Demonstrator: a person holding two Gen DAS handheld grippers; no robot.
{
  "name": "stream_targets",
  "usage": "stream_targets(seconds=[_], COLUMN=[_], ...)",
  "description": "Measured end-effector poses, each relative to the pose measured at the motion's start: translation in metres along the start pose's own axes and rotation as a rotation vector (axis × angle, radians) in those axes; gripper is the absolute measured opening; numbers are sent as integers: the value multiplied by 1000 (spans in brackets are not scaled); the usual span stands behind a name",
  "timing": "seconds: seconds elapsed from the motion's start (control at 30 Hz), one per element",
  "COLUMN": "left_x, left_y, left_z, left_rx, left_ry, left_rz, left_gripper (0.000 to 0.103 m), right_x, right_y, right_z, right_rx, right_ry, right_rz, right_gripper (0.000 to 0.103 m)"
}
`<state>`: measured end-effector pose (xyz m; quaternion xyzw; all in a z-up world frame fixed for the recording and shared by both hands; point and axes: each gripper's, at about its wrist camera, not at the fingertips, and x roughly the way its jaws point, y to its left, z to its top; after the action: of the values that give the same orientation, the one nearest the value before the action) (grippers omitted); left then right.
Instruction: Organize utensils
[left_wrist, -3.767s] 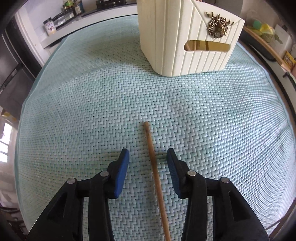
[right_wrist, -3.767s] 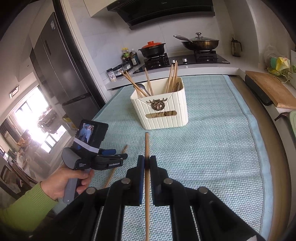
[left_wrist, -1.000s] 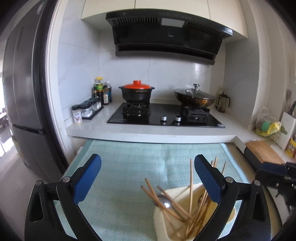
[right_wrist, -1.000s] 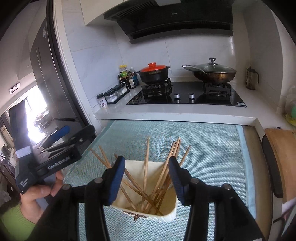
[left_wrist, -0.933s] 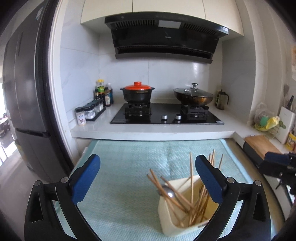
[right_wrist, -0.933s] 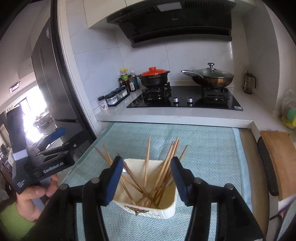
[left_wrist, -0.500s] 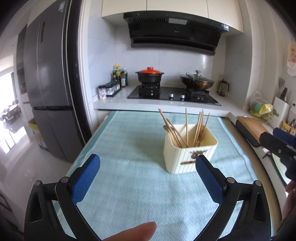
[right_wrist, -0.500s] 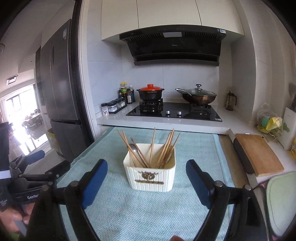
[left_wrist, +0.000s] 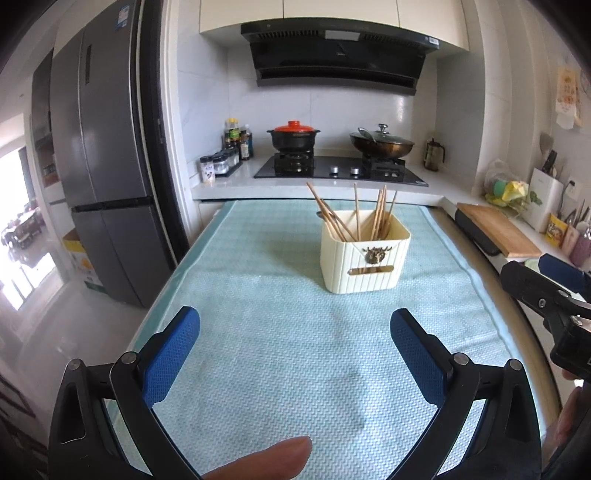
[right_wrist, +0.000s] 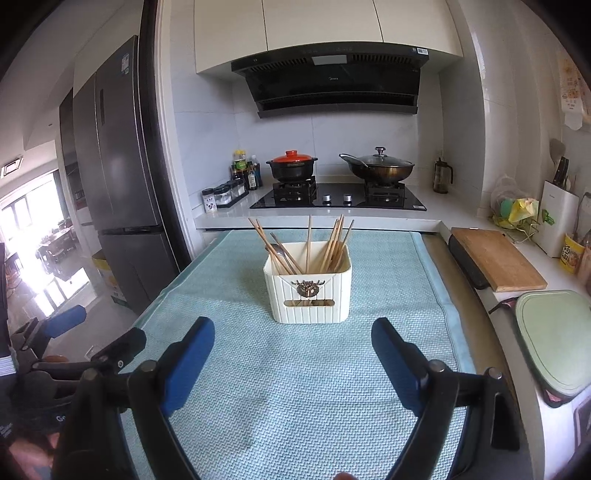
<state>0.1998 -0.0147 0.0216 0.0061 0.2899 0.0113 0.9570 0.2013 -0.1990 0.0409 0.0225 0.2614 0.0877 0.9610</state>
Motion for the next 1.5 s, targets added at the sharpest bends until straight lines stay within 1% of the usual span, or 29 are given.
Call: stream_targets(seconds=[0.13, 0.23, 1.5], left_x=[-8, -9, -5], left_y=[-1, -1, 7], left_z=[3, 4, 6], left_rx=[-2, -2, -9], left_ry=[-5, -5, 14], left_rz=[-11, -12, -4], left_gripper=[103, 103, 103], right_x=[-13, -18, -20], right_y=[4, 4, 13], right_z=[1, 1, -1], right_rx=[-20, -18, -43], right_ry=[-22, -26, -15], right_rz=[-19, -12, 8], right_gripper=[89, 89, 89])
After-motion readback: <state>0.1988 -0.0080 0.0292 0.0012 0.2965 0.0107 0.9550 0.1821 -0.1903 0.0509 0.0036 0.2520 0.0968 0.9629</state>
